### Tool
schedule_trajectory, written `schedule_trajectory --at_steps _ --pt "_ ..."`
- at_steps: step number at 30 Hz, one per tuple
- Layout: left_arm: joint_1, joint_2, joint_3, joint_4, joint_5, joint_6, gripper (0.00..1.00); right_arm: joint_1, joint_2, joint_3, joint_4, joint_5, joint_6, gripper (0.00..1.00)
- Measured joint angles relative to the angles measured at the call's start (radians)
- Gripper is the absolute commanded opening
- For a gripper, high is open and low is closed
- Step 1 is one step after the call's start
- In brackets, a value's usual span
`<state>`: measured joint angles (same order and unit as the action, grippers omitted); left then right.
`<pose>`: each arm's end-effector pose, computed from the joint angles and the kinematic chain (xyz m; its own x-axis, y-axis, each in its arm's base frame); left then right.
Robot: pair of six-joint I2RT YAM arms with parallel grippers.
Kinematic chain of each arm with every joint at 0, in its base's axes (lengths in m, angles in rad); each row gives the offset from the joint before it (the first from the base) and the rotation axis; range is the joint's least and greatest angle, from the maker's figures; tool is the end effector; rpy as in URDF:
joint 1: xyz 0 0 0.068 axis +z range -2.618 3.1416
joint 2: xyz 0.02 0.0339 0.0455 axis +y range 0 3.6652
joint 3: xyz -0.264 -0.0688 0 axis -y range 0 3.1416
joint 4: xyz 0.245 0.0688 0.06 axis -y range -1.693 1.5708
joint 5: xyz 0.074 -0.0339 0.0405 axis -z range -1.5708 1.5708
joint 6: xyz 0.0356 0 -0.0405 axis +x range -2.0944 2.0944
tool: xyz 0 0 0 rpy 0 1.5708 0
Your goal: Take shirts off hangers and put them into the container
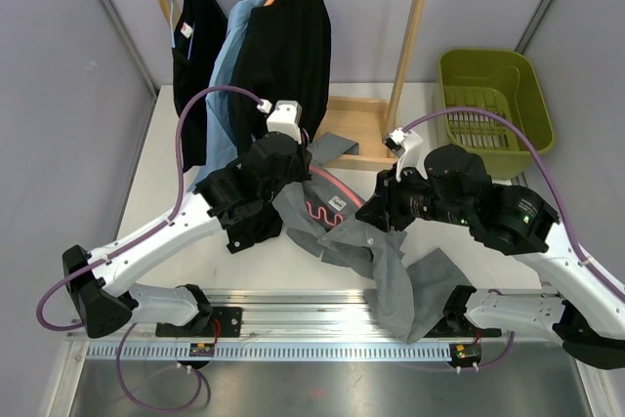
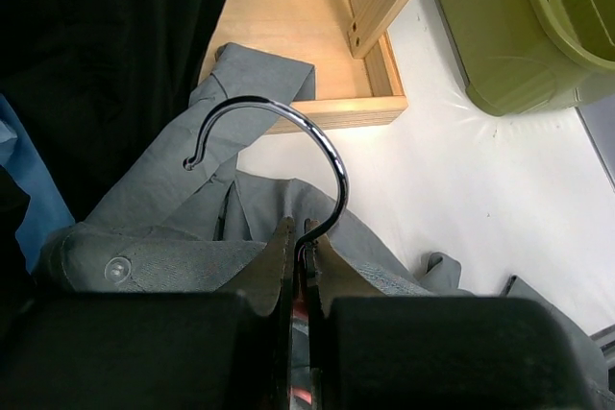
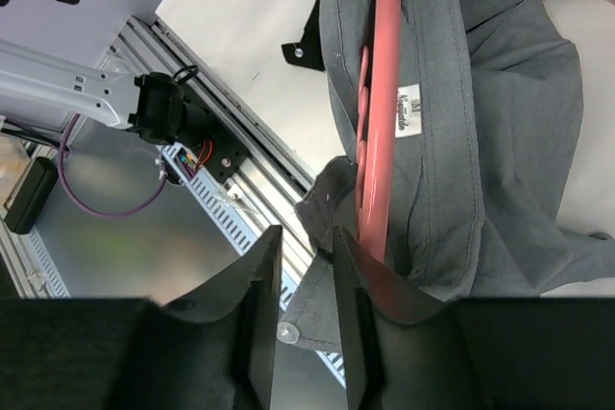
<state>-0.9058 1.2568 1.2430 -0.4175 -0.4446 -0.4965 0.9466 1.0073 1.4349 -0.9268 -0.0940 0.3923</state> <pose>0.1852 -0.2114 0.3768 -0.4504 -0.1226 -0.8844 0.2898 0.9168 -0.2746 0.0985 0.1424 0.4405 -0.5858 -0.1621 -0.7941 -0.6840 0.6244 0.3772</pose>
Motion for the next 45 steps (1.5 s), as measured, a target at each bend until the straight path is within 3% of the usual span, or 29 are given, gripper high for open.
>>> schedule_trajectory --at_steps 4,19,20,22,25,36,45 --pt "0.0 0.001 0.012 -0.002 -0.004 0.002 0.0 0.002 -0.029 -0.015 -0.001 0.001 0.006 0.48" --pt "0.002 0.007 0.093 -0.012 -0.02 0.025 0.0 0.01 -0.043 -0.065 -0.022 0.008 0.015 0.41" --pt "0.005 0.008 0.1 -0.013 -0.022 0.027 0.0 0.01 -0.046 -0.065 -0.029 0.014 0.016 0.43" --pt "0.011 0.006 0.108 -0.012 -0.027 0.029 0.0 0.011 -0.056 -0.065 -0.047 0.03 0.024 0.59" --pt "0.016 0.006 0.109 -0.012 -0.029 0.029 0.0 0.013 -0.08 -0.064 -0.074 0.061 0.032 0.66" --pt "0.017 -0.021 0.039 -0.041 -0.057 0.027 0.0 0.015 -0.108 0.005 -0.132 0.138 0.033 0.67" --pt "0.017 -0.056 0.03 -0.045 -0.057 0.023 0.0 0.015 -0.1 -0.032 -0.117 0.125 0.043 0.58"
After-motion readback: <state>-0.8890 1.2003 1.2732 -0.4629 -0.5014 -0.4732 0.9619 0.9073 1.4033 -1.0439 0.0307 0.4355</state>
